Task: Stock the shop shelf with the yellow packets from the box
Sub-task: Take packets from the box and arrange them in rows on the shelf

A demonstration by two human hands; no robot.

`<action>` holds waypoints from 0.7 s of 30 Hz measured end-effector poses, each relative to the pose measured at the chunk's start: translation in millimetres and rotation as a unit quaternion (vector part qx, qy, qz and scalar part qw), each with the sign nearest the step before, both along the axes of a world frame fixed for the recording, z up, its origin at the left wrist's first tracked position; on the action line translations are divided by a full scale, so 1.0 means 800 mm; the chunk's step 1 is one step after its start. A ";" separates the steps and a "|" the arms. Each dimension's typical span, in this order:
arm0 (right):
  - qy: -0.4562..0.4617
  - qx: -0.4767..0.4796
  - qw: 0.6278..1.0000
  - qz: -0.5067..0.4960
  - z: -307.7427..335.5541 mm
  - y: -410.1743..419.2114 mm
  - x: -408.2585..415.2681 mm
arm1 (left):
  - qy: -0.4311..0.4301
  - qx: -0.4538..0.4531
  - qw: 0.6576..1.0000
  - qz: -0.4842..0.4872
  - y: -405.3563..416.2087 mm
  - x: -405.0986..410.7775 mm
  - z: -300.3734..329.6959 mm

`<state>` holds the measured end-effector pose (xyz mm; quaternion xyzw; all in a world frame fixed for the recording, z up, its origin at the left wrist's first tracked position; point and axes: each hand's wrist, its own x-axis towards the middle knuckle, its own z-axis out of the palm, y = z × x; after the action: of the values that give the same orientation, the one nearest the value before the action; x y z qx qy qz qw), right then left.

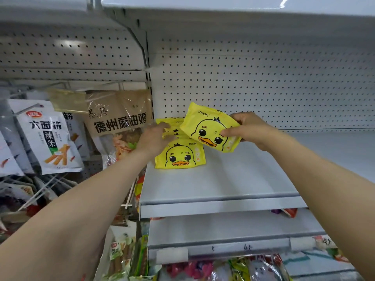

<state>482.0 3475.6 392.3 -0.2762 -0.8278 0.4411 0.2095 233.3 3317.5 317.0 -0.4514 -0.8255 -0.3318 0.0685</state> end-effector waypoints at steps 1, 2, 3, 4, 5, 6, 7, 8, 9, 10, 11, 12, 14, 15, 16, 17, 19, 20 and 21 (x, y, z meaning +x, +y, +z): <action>-0.009 0.005 1.000 0.009 0.000 -0.002 -0.004 | -0.009 0.048 0.999 0.004 -0.005 0.003 0.011; -0.020 0.009 1.000 0.018 0.000 -0.004 -0.008 | -0.022 0.096 0.995 0.005 -0.010 0.007 0.023; -0.034 0.015 0.999 0.028 -0.001 -0.006 -0.013 | -0.037 0.133 0.990 -0.001 -0.016 0.016 0.038; -0.050 0.021 0.998 0.038 -0.004 -0.009 -0.020 | -0.049 0.151 0.987 -0.014 -0.023 0.025 0.052; -0.063 0.024 0.996 0.050 -0.008 -0.012 -0.027 | -0.057 0.148 0.987 -0.034 -0.029 0.033 0.063; -0.072 0.022 0.995 0.062 -0.013 -0.016 -0.035 | -0.064 0.122 0.989 -0.061 -0.036 0.042 0.072; -0.079 0.016 0.994 0.073 -0.019 -0.019 -0.043 | -0.072 0.077 0.990 -0.089 -0.042 0.050 0.076; -0.087 0.013 0.993 0.081 -0.026 -0.023 -0.052 | -0.069 0.017 0.991 -0.110 -0.046 0.054 0.075; -0.094 0.012 0.992 0.087 -0.034 -0.026 -0.060 | -0.053 -0.047 0.990 -0.121 -0.048 0.056 0.070; -0.099 0.008 0.991 0.090 -0.043 -0.029 -0.068 | -0.036 -0.105 0.986 -0.124 -0.048 0.054 0.063; -0.103 0.000 0.991 0.090 -0.052 -0.031 -0.075 | -0.022 -0.148 0.982 -0.118 -0.048 0.052 0.054; -0.105 -0.010 0.990 0.088 -0.060 -0.031 -0.081 | -0.014 -0.171 0.980 -0.105 -0.047 0.047 0.044; -0.110 -0.006 0.990 0.087 -0.075 -0.033 -0.091 | -0.004 -0.170 0.983 -0.076 -0.046 0.040 0.029; -0.113 0.018 0.990 0.083 -0.080 -0.033 -0.095 | 0.000 -0.162 0.985 -0.062 -0.045 0.036 0.023; -0.116 0.055 0.989 0.074 -0.083 -0.033 -0.099 | 0.005 -0.157 0.986 -0.050 -0.045 0.034 0.018; -0.122 0.096 0.986 0.065 -0.085 -0.034 -0.101 | 0.006 -0.154 0.987 -0.040 -0.045 0.032 0.015; -0.135 0.157 0.976 0.064 -0.087 -0.038 -0.105 | -0.004 -0.145 0.989 -0.021 -0.043 0.029 0.012; -0.140 0.184 0.970 0.070 -0.088 -0.040 -0.107 | -0.009 -0.147 0.989 -0.013 -0.042 0.029 0.011; -0.146 0.211 0.964 0.075 -0.090 -0.041 -0.108 | -0.010 -0.153 0.988 -0.007 -0.040 0.029 0.010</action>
<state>395.3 3442.6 319.9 -0.2245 -0.9420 0.2258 0.1065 256.6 3285.1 324.6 -0.4586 -0.8642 -0.2068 -0.0121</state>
